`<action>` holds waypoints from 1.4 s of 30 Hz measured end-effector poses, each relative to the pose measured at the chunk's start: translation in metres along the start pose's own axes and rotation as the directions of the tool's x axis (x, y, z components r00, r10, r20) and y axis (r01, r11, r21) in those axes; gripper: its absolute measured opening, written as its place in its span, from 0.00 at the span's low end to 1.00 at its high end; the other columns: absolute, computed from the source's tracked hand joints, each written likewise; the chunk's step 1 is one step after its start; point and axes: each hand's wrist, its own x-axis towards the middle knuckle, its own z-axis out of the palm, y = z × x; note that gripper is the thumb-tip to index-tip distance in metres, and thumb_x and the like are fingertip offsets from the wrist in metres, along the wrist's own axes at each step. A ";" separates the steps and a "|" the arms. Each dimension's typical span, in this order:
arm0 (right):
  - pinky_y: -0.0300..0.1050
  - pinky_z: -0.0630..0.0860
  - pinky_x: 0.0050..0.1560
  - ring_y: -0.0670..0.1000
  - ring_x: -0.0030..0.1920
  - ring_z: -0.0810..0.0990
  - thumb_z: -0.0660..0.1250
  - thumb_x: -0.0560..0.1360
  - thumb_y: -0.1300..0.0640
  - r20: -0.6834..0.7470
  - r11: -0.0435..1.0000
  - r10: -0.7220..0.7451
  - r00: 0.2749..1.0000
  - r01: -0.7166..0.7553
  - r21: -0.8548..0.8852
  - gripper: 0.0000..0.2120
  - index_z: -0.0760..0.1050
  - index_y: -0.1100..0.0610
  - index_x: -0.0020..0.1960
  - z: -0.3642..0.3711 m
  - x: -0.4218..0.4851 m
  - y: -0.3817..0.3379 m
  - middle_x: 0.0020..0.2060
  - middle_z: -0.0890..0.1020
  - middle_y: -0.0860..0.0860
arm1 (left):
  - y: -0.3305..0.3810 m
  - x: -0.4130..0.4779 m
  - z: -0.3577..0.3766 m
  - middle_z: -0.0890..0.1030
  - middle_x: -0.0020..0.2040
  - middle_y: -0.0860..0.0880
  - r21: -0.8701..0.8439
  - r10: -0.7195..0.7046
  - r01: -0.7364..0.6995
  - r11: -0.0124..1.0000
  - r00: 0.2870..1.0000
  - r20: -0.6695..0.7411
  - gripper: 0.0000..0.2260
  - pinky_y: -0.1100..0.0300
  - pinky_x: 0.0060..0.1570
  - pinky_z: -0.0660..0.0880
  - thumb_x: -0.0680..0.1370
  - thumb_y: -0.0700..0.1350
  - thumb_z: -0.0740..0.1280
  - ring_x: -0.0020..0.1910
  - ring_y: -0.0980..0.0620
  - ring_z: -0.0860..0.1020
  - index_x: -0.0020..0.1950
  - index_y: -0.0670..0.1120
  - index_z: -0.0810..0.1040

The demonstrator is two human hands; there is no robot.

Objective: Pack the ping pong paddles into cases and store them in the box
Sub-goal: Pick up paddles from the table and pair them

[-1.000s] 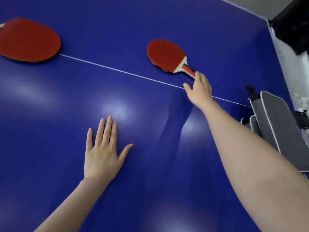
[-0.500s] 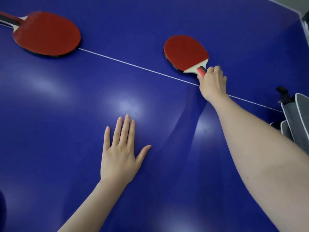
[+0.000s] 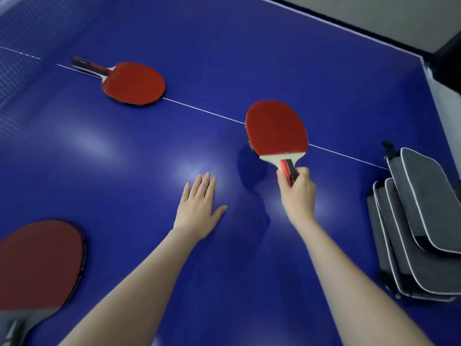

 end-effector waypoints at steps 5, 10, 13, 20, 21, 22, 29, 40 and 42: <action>0.45 0.67 0.37 0.54 0.37 0.75 0.64 0.78 0.48 -0.021 0.989 0.075 0.997 -0.071 0.127 0.13 0.69 0.59 0.50 -0.012 -0.101 -0.004 0.32 0.73 0.44 | -0.007 -0.079 -0.011 0.51 0.79 0.49 -0.092 -0.041 0.039 0.995 0.999 -0.012 0.30 0.54 0.76 0.46 0.82 0.59 0.52 0.78 0.50 0.48 0.79 0.47 0.50; 0.52 0.75 0.40 0.54 0.39 0.78 0.65 0.77 0.49 0.024 0.958 0.160 0.987 -0.161 0.239 0.14 0.69 0.59 0.52 -0.017 -0.193 -0.008 0.36 0.76 0.46 | -0.026 -0.174 0.000 0.56 0.78 0.48 -0.185 -0.155 0.149 0.971 0.988 -0.019 0.28 0.54 0.76 0.52 0.81 0.55 0.58 0.77 0.49 0.53 0.78 0.46 0.55; 0.48 0.72 0.38 0.52 0.37 0.76 0.65 0.78 0.49 0.038 0.953 0.174 0.984 -0.178 0.243 0.14 0.70 0.60 0.52 -0.019 -0.240 -0.005 0.34 0.74 0.42 | -0.042 -0.226 0.007 0.59 0.77 0.46 -0.218 -0.256 0.235 0.947 0.964 -0.075 0.28 0.52 0.74 0.55 0.80 0.51 0.63 0.76 0.46 0.57 0.77 0.44 0.59; 0.46 0.72 0.35 0.48 0.34 0.76 0.65 0.77 0.49 0.069 0.955 0.209 0.976 -0.219 0.199 0.14 0.70 0.60 0.52 -0.020 -0.329 0.008 0.34 0.75 0.42 | -0.115 -0.316 0.013 0.64 0.72 0.35 -0.208 -0.651 0.621 0.756 0.747 -0.137 0.34 0.42 0.66 0.62 0.77 0.51 0.68 0.70 0.35 0.63 0.75 0.37 0.59; 0.46 0.72 0.35 0.48 0.34 0.76 0.65 0.77 0.49 0.066 0.954 0.217 0.974 -0.226 0.198 0.14 0.70 0.61 0.52 -0.019 -0.339 0.007 0.34 0.75 0.43 | -0.128 -0.323 0.014 0.65 0.70 0.35 -0.190 -0.689 0.665 0.723 0.715 -0.119 0.34 0.41 0.64 0.63 0.76 0.52 0.68 0.68 0.34 0.64 0.74 0.36 0.60; 0.47 0.73 0.35 0.48 0.34 0.76 0.65 0.77 0.49 0.063 0.952 0.226 0.972 -0.234 0.199 0.14 0.70 0.61 0.52 -0.017 -0.348 0.005 0.34 0.76 0.44 | -0.138 -0.327 0.016 0.67 0.67 0.34 -0.185 -0.716 0.693 0.696 0.690 -0.109 0.33 0.40 0.61 0.64 0.76 0.54 0.69 0.65 0.33 0.66 0.72 0.36 0.62; 0.50 0.75 0.38 0.55 0.38 0.79 0.65 0.78 0.48 0.000 0.909 0.366 0.931 -0.358 0.216 0.15 0.70 0.61 0.53 0.003 -0.405 -0.026 0.36 0.78 0.49 | -0.184 -0.316 0.011 0.74 0.55 0.37 -0.491 -0.731 0.660 0.569 0.679 0.066 0.16 0.49 0.47 0.69 0.74 0.46 0.69 0.55 0.36 0.72 0.55 0.36 0.71; 0.51 0.77 0.35 0.53 0.33 0.79 0.61 0.80 0.50 0.088 0.785 0.503 0.860 -0.498 0.369 0.10 0.68 0.56 0.54 0.043 -0.484 -0.089 0.36 0.80 0.54 | -0.163 -0.344 -0.003 0.75 0.35 0.45 -0.699 -0.506 0.516 0.495 0.826 0.250 0.13 0.53 0.36 0.65 0.76 0.47 0.65 0.37 0.42 0.73 0.36 0.43 0.67; 0.53 0.78 0.37 0.54 0.34 0.79 0.61 0.80 0.50 0.092 0.776 0.512 0.854 -0.505 0.377 0.10 0.68 0.55 0.55 0.049 -0.496 -0.096 0.37 0.80 0.54 | -0.146 -0.364 0.010 0.71 0.33 0.48 -0.708 -0.471 0.499 0.500 0.843 0.261 0.15 0.53 0.34 0.63 0.77 0.47 0.65 0.33 0.45 0.68 0.34 0.45 0.63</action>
